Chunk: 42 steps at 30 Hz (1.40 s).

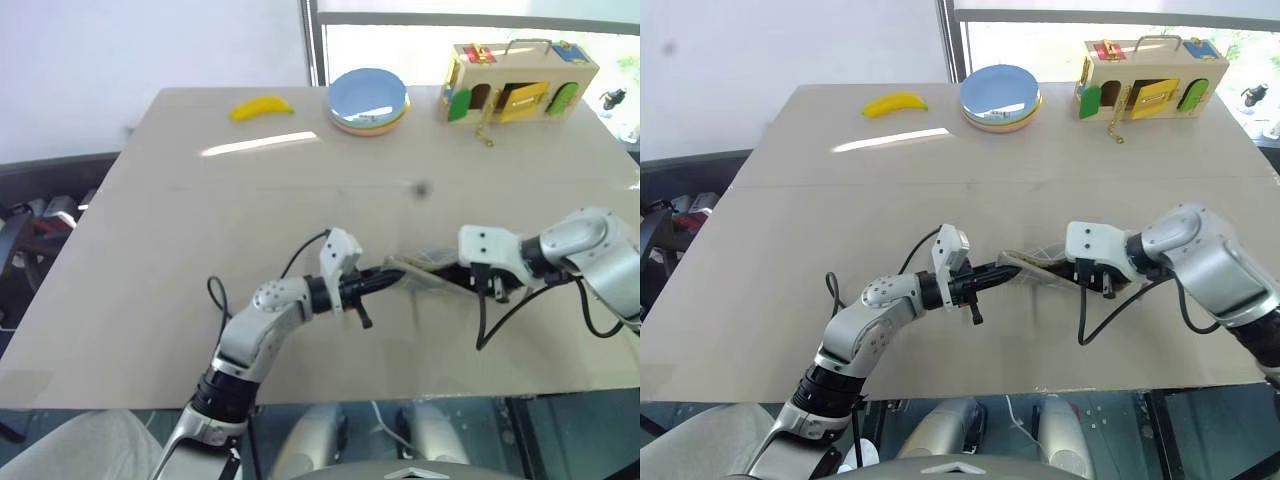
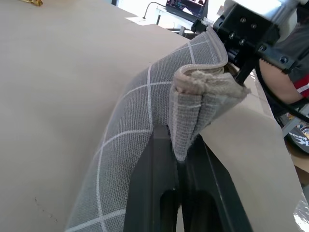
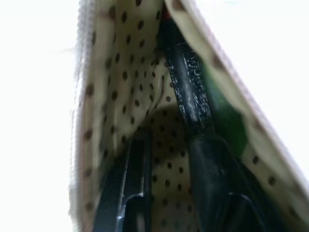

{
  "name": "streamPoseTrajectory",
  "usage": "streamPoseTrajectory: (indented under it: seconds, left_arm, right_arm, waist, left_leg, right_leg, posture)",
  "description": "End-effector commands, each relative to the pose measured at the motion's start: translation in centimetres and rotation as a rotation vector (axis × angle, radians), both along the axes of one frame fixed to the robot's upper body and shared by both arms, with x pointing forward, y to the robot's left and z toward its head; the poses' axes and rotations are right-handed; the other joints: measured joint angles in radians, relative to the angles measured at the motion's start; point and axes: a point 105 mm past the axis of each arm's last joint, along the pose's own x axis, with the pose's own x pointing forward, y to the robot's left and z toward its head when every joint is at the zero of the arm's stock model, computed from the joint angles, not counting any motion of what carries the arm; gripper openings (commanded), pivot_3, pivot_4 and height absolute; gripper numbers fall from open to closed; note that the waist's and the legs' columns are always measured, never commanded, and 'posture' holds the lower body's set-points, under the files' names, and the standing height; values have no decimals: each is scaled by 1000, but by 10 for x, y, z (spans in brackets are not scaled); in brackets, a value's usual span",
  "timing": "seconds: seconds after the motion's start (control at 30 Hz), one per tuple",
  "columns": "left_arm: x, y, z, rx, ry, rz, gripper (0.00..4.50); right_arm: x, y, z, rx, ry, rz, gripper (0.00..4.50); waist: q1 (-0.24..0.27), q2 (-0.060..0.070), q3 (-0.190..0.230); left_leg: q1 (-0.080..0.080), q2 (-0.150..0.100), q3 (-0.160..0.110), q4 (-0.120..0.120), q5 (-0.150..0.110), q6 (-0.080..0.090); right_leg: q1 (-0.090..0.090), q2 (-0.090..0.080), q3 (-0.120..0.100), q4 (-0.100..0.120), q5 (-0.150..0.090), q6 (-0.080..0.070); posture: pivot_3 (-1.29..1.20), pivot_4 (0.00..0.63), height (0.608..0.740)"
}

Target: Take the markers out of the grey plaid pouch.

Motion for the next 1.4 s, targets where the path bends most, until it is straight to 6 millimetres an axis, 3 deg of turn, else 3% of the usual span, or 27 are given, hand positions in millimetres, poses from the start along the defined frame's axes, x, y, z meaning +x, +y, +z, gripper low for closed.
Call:
streamPoseTrajectory:
  seconds: [0.03, 0.37, 0.5, 0.63, 0.7, 0.9, 0.93, 1.1, 1.13, 1.4]
  left_arm:
    - [0, -3, -2, -1, -6, -1, 0]
    - [1, -5, -3, -4, 1, 4, 0]
    - [1, -5, -3, -5, 2, 7, 0]
    - [1, -5, -3, -4, 4, 10, 0]
    - [1, -5, -3, -4, 5, 10, 0]
    - [2, -6, -3, -7, 10, 12, 0]
    - [2, -6, -3, -7, 11, 12, 0]
    - [3, -6, -4, -9, 17, 15, 0]
    - [3, -6, -4, -9, 18, 15, 0]
    - [4, -6, -3, -12, 26, 14, 0]
  right_arm:
    - [13, 5, -4, -26, -57, 16, 1433]
    - [19, 13, -16, -30, -73, 43, 1433]
    - [20, 20, -11, -2, -87, 45, 1433]
    - [22, 21, -9, 10, -97, 43, 2467]
    - [23, 21, -11, 14, -105, 33, 3347]
    - [22, 20, -18, 4, -77, 28, 3449]
    - [22, 19, -20, 2, -73, 25, 2399]
    - [20, 17, -25, -10, -44, 22, 266]
    - [20, 18, -24, -8, -41, 23, 94]
    - [20, 26, 0, 53, -74, 27, 94]
  waist:
    - [-1, 0, 0]
    - [-2, 0, 0]
    - [-6, -1, 0]
    - [-12, -1, 0]
    - [-16, -1, 0]
    - [-20, -1, 0]
    - [-20, -1, -1]
    - [-19, -1, -1]
    - [-18, -1, -1]
    - [-16, -1, 0]
  left_leg:
    - [0, 0, 0, 0, 0, 0]
    - [0, 0, 0, 0, 0, 0]
    - [1, 0, 0, 0, 0, 0]
    - [2, 0, 0, 1, 0, 0]
    - [2, 0, 0, 1, 0, 0]
    - [2, 0, 0, 1, 0, 0]
    - [2, 0, 0, 1, 0, 0]
    - [2, 0, 0, 1, 0, 0]
    - [2, 0, 0, 1, 0, 0]
    - [2, 0, -1, 1, 0, 0]
  right_leg:
    - [0, 0, 0, 0, 0, 0]
    - [0, 0, 0, 0, 0, 0]
    - [1, 1, 0, 0, 0, -1]
    - [1, 1, 0, 0, 1, -1]
    - [1, 1, 0, 1, 1, -1]
    - [1, 1, 0, 1, 1, -1]
    - [1, 1, 0, 1, 1, -1]
    - [2, 0, 0, 0, 1, -1]
    - [2, 0, 0, 0, 1, -1]
    - [2, 0, 0, 0, 1, -1]
  posture:
    - [0, 150, 740]
    - [0, 150, 740]
    - [0, 150, 740]
    - [0, 150, 740]
    - [0, 150, 740]
    - [0, 150, 740]
    - [0, 150, 740]
    - [0, 150, 740]
    - [0, 150, 740]
    - [0, 150, 740]
